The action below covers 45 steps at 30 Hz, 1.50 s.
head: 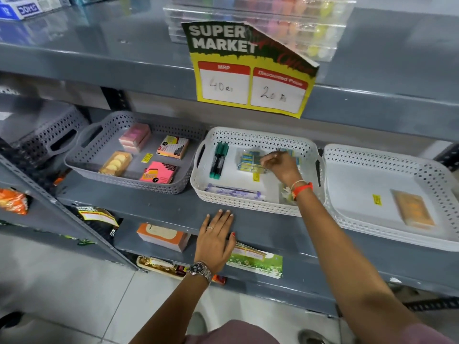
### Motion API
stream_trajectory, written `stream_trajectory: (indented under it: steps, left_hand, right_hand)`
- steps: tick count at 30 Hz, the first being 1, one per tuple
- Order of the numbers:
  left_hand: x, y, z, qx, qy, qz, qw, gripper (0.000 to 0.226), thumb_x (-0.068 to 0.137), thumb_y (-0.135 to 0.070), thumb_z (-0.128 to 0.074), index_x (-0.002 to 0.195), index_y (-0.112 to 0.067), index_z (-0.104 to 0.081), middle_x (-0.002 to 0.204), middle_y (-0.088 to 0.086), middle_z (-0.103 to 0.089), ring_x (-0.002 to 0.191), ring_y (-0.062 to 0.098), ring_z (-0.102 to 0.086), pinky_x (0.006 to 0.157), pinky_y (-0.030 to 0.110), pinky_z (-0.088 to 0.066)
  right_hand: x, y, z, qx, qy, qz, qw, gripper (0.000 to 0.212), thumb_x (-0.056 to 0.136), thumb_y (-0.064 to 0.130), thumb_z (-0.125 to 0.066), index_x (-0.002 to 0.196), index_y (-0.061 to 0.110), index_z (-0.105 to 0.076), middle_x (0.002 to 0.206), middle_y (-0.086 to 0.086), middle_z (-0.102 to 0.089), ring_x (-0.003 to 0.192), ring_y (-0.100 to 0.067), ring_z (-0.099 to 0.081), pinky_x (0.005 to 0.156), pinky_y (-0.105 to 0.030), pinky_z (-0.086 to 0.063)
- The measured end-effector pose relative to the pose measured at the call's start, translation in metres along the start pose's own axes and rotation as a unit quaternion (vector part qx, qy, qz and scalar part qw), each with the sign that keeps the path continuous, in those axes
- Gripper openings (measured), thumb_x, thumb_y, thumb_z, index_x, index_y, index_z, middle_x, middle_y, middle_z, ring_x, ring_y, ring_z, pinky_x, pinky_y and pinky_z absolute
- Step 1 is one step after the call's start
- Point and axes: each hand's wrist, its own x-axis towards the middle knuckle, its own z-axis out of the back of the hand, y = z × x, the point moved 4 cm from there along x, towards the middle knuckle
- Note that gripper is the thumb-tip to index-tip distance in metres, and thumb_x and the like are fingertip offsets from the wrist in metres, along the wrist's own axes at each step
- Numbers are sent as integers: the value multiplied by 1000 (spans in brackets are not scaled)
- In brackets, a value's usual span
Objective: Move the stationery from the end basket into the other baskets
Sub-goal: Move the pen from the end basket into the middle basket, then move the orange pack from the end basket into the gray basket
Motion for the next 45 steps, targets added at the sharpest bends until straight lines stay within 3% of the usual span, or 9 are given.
stream_trajectory:
  steps: [2, 5, 8, 14, 17, 20, 31, 36, 45]
  left_hand:
    - [4, -16, -5, -9, 13, -20, 1000, 48, 85, -32, -40, 122, -11, -62, 125, 3, -64, 121, 18, -54, 113, 30, -11]
    - [9, -50, -15, -19, 27, -65, 997, 47, 85, -32, -40, 122, -11, -61, 128, 3, -62, 125, 15, -45, 113, 31, -11]
    - [12, -83, -26, -14, 40, -101, 994, 47, 85, -33, -40, 121, -12, -63, 127, 3, -63, 125, 18, -50, 113, 32, -11]
    - [16, -119, -43, 23, 60, -121, 991, 50, 86, -37, -38, 123, -13, -61, 129, 1, -62, 123, 19, -55, 112, 35, -12]
    - [16, -128, -50, 38, 63, -113, 991, 51, 86, -38, -37, 124, -14, -61, 129, 0, -61, 122, 19, -55, 111, 36, -13]
    - [15, -132, -55, 48, 55, -100, 992, 51, 88, -37, -33, 122, -12, -62, 126, 2, -63, 118, 21, -59, 108, 37, -20]
    - [15, -128, -54, 85, 81, -77, 990, 54, 86, -40, -34, 127, -15, -58, 133, 3, -58, 124, 21, -54, 108, 35, -18]
    - [14, -107, -45, 76, 84, -75, 991, 57, 87, -44, -34, 130, -14, -55, 135, 3, -56, 127, 21, -51, 109, 34, -17]
    - [-6, -16, -6, 79, 74, -21, 994, 53, 87, -38, -36, 128, -11, -57, 132, 4, -59, 122, 21, -55, 112, 27, -8]
  right_hand:
    - [-6, -10, 35, 21, -86, -8, 996, 20, 84, -3, -55, 80, 4, -73, 92, -17, -72, 89, -19, -62, 77, -10, -45]
    - [-26, -36, 96, 22, -213, -25, 976, 17, 82, 2, -60, 91, 3, -75, 98, -15, -75, 97, -19, -67, 73, -13, -42]
    - [-44, -75, 146, 44, -295, -86, 951, 17, 81, 8, -66, 95, 1, -73, 102, -19, -75, 102, -28, -67, 87, -24, -46]
    - [-70, -157, 207, -48, -321, -239, 915, 30, 79, 3, -57, 107, -1, -66, 119, -21, -66, 116, -35, -57, 95, -34, -46]
    - [-82, -181, 226, -142, -288, -333, 887, 36, 85, 12, -56, 120, 2, -57, 132, -20, -51, 126, -38, -42, 99, -45, -43]
    - [-87, -194, 236, -131, -256, -377, 880, 40, 90, 21, -58, 127, 7, -53, 137, -18, -48, 130, -36, -39, 103, -45, -38]
    - [-92, -181, 232, -79, -271, -280, 917, 33, 84, 0, -59, 116, -4, -58, 122, -21, -63, 115, -37, -58, 88, -37, -51]
    - [-81, -140, 209, -41, -253, -228, 939, 47, 73, 10, -71, 115, -6, -56, 120, -23, -63, 114, -37, -58, 93, -38, -49]
    - [-60, -40, 106, -22, -188, -131, 973, 41, 68, 14, -77, 105, 1, -66, 112, -19, -69, 107, -35, -63, 87, -34, -50]
